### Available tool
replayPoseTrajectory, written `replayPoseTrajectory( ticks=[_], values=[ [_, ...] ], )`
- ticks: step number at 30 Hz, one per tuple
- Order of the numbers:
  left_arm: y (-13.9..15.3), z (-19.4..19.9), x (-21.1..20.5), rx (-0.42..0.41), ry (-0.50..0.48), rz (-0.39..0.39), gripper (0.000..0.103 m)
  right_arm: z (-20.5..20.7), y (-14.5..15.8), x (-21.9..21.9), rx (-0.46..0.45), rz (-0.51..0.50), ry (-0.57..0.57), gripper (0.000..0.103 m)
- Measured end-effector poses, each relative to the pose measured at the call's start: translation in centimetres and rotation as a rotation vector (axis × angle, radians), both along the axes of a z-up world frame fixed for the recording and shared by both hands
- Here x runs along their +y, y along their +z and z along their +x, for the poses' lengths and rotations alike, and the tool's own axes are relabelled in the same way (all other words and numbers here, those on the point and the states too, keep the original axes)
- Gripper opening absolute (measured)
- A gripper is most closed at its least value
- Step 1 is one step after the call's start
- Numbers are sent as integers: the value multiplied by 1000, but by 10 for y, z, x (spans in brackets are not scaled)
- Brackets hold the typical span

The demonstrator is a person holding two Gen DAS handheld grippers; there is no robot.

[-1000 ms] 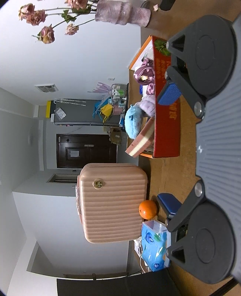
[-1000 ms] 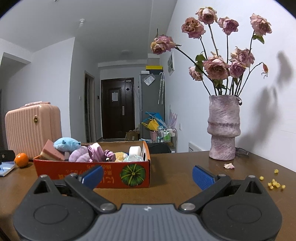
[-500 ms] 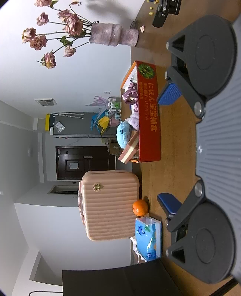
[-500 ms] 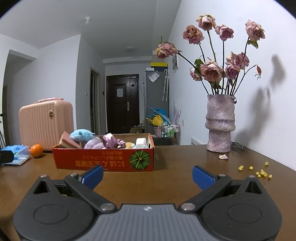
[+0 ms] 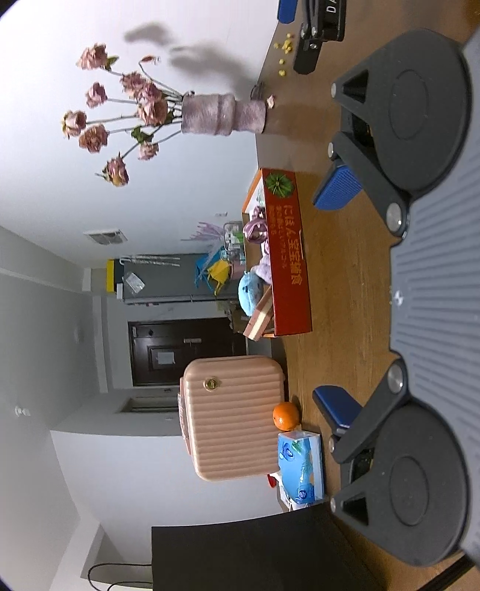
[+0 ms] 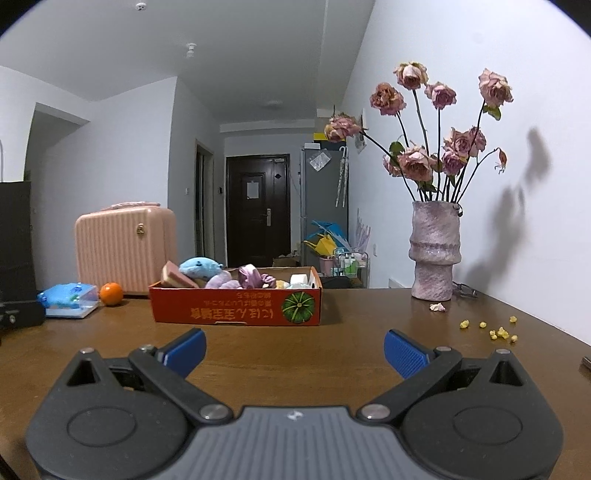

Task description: Organize soft objects

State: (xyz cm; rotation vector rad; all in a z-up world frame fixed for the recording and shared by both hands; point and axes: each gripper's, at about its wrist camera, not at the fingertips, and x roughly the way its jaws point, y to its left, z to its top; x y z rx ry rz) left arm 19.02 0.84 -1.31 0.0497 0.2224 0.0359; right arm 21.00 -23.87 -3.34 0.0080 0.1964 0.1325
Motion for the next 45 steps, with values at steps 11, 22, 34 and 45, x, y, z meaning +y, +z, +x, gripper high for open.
replayPoseTrajectory(
  ticks=[11, 22, 34, 45],
  values=[
    [-8, -45, -7, 14, -74, 17, 103, -53, 11, 8, -8, -30, 26, 103],
    [-14, -58, -8, 48, -109, -30, 103, -81, 18, 15, -33, -41, 30, 103],
    [-12, -63, -10, 35, -115, -26, 103, -87, 19, 14, -46, -36, 34, 103],
    [-11, -67, -11, 26, -117, -22, 103, -88, 20, 13, -49, -34, 33, 103]
  ],
)
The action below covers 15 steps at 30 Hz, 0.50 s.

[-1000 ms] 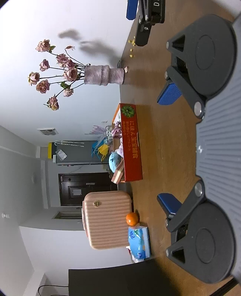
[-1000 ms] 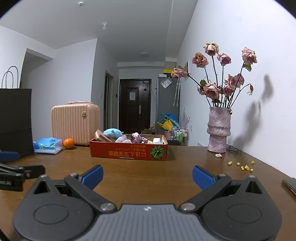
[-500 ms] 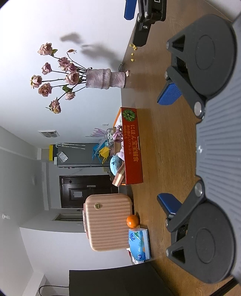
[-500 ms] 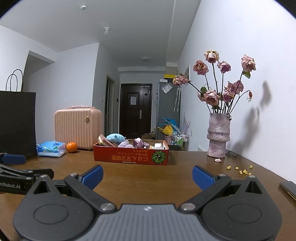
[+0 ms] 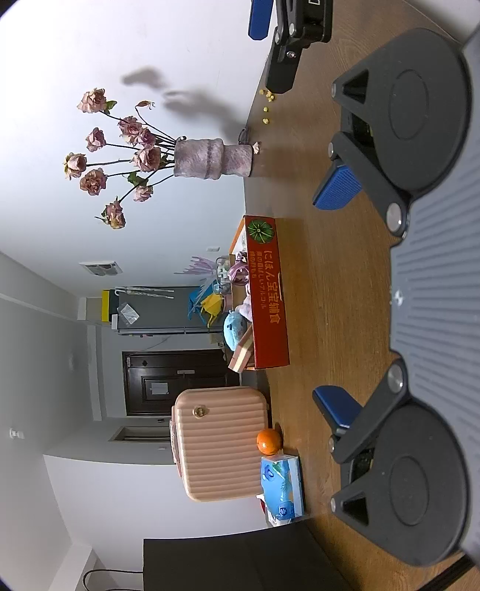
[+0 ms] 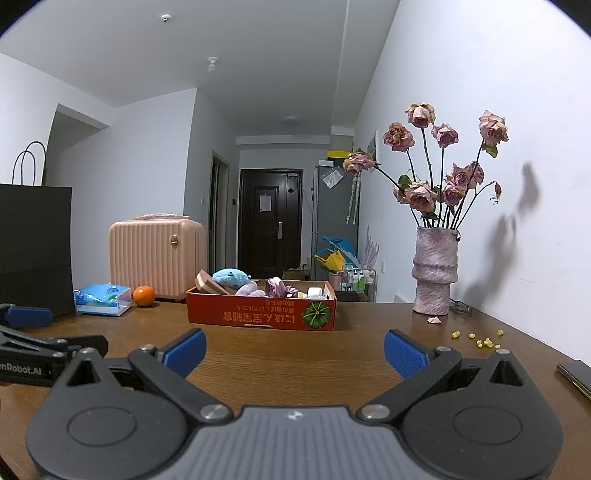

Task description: Organize soft objects

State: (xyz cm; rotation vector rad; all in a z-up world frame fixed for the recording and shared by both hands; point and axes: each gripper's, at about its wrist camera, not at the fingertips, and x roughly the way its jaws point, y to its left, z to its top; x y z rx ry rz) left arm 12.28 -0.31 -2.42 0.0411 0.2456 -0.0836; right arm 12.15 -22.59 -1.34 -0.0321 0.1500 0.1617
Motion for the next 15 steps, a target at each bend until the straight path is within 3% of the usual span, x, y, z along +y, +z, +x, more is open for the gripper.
replayPoseTrajectory(
  ticks=[15],
  values=[
    [0, 0, 1, 0, 0, 1, 103, -1, 0, 0, 1, 1, -1, 103]
  ],
)
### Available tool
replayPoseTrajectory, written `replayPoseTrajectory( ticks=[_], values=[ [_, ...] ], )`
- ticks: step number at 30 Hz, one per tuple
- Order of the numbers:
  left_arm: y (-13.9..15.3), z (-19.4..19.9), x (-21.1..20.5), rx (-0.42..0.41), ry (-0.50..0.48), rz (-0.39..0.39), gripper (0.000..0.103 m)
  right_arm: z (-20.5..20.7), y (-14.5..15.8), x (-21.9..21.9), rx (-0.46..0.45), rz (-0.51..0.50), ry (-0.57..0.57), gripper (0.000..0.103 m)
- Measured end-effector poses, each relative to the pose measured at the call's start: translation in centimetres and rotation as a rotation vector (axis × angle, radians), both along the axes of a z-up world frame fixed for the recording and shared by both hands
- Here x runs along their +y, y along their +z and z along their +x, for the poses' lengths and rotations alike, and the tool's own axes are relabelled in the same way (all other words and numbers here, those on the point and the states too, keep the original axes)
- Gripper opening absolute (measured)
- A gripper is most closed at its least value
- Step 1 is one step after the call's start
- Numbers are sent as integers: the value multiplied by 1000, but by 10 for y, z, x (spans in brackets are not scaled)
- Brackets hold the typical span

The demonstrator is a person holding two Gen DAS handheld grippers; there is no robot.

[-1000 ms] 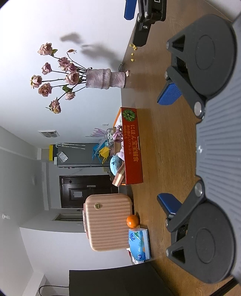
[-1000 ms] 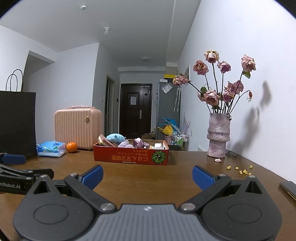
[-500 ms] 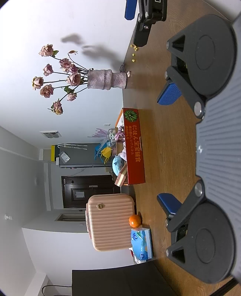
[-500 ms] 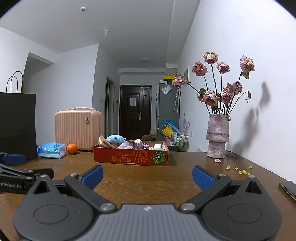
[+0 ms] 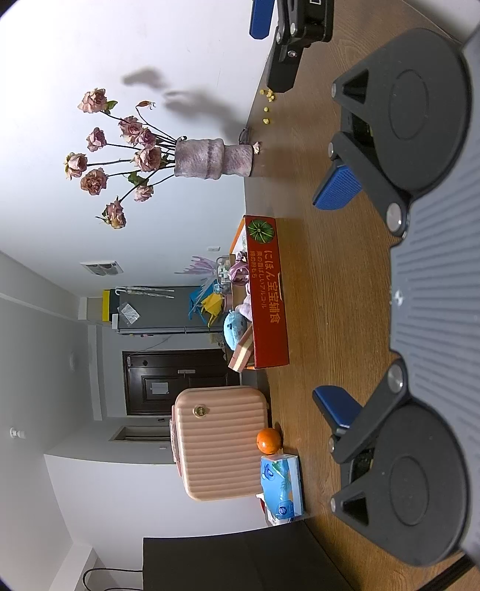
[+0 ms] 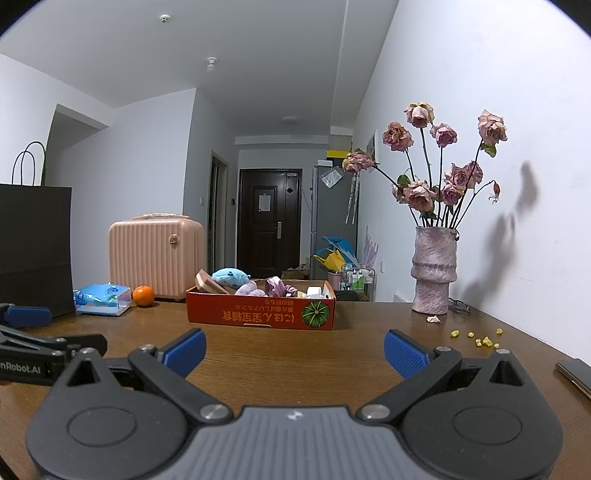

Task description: Organize soft objects

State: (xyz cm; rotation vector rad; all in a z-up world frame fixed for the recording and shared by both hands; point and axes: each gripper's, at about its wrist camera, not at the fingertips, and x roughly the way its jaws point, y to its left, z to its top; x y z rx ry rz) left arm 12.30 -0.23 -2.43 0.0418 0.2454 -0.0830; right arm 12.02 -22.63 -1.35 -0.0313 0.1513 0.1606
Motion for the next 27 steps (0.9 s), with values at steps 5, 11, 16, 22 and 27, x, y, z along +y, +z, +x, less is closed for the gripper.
replayPoseTrajectory(
  ticks=[5, 11, 16, 22, 27],
  values=[
    [0, 0, 0, -2, 0, -1, 103, 0, 0, 0, 0, 0, 1, 103],
    [2, -3, -1, -12, -8, 2, 103, -1, 0, 0, 1, 0, 0, 103],
    [2, -5, 0, -11, -13, 1, 103, -1, 0, 0, 2, 1, 0, 103],
    [1, -3, 1, -15, -25, -5, 103, -1, 0, 0, 2, 0, 0, 103],
    [0, -2, 3, -8, -31, -17, 103, -2, -1, 1, 3, 0, 1, 103]
  ],
)
